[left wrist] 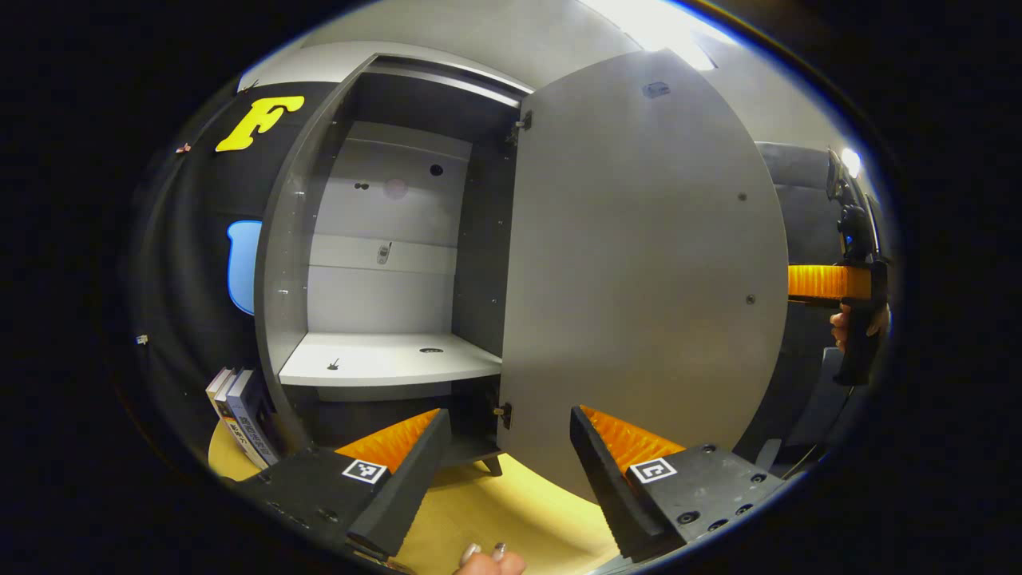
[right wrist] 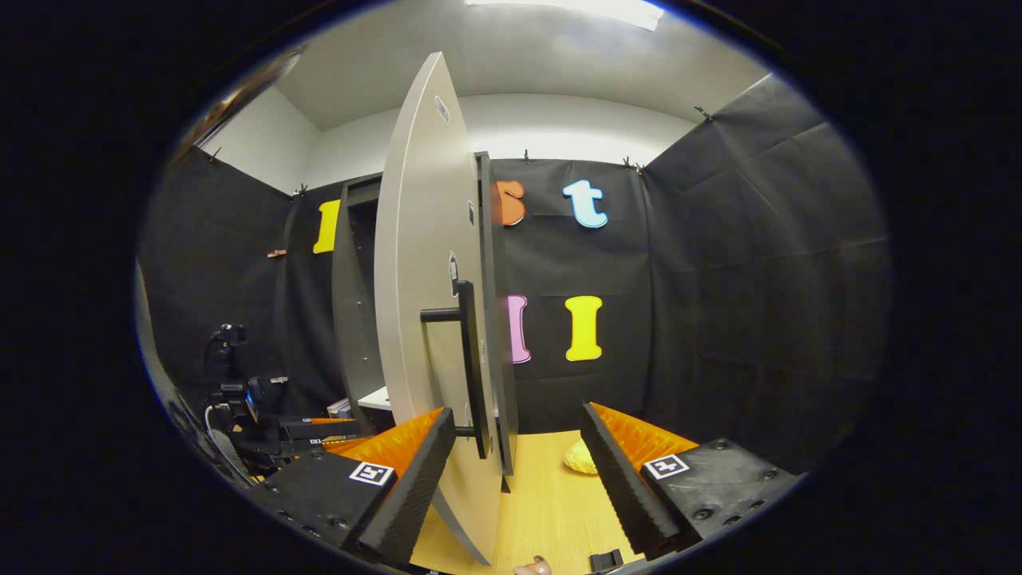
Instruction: Open the cabinet door with the right hand, grasp the bottle in the cabinet with the left hand and place it on the coaster, then close the cabinet door with the right hand.
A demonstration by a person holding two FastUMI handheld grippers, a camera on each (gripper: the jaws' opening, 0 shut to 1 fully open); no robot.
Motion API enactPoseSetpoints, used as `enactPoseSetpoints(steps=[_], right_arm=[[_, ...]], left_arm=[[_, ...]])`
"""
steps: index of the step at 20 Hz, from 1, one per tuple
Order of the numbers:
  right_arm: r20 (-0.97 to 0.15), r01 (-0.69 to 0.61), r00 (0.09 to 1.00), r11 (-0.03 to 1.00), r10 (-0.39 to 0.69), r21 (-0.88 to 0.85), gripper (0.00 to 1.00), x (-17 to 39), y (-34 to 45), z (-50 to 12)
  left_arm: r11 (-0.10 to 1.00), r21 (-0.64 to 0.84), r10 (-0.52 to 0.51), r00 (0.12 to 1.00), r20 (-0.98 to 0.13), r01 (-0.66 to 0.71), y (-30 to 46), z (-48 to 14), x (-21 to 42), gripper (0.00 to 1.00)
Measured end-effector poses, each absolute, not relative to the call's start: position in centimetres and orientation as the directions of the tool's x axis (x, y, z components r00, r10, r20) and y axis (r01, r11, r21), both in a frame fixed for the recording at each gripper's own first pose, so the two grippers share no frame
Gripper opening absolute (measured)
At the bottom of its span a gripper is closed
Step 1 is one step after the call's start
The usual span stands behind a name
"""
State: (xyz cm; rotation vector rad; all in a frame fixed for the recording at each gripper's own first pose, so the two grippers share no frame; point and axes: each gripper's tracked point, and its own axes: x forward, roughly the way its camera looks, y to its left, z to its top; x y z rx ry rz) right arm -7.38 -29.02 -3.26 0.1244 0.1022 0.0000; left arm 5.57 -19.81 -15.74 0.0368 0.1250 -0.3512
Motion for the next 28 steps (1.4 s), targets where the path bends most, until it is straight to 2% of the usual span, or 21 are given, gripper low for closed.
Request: enactPoseSetpoints(steps=[5, 10, 14, 18, 22, 25, 28], right_arm=[[-0.135, -0.087, 0.985, 0.981, 0.111, 0.172, 0.93, -7.1, -26.2, -3.5], [-0.147, -0.210, 0.957, 0.947, 0.250, 0.242, 0.96, -5.7, -19.9, -4.2], [-0.138, -0.273, 0.938, 0.924, 0.318, 0.268, 0.96, -5.1, -15.0, -4.1], [-0.122, -0.317, 0.921, 0.895, 0.369, 0.315, 0.96, -3.3, -10.5, -4.4], [-0.076, -0.350, 0.914, 0.867, 0.399, 0.354, 0.96, -0.8, -5.3, -4.8], [-0.039, -0.383, 0.909, 0.870, 0.415, 0.311, 0.97, 0.3, -3.2, -3.6], [-0.051, -0.388, 0.910, 0.890, 0.411, 0.241, 0.97, -0.2, -4.0, -4.2]], left_arm=[[0.948, 0.019, -0.312, 0.940, -0.137, 0.317, -18.4, -15.7, 5.6, 0.95], [0.958, 0.040, -0.276, 0.951, -0.138, 0.284, -15.5, -15.2, 5.2, 0.95], [0.971, 0.045, -0.225, 0.964, -0.141, 0.234, -11.6, -14.6, 4.0, 0.95], [0.986, 0.049, -0.151, 0.979, -0.138, 0.159, -6.6, -13.8, 2.6, 0.92], [0.994, 0.011, -0.107, 0.986, -0.124, 0.109, -2.8, -12.6, 1.4, 0.95], [0.997, 0.018, -0.074, 0.991, -0.109, 0.076, -0.4, -11.4, 0.7, 0.95], [0.998, 0.041, -0.034, 0.994, -0.103, 0.038, 0.5, -10.8, 0.5, 0.95]])
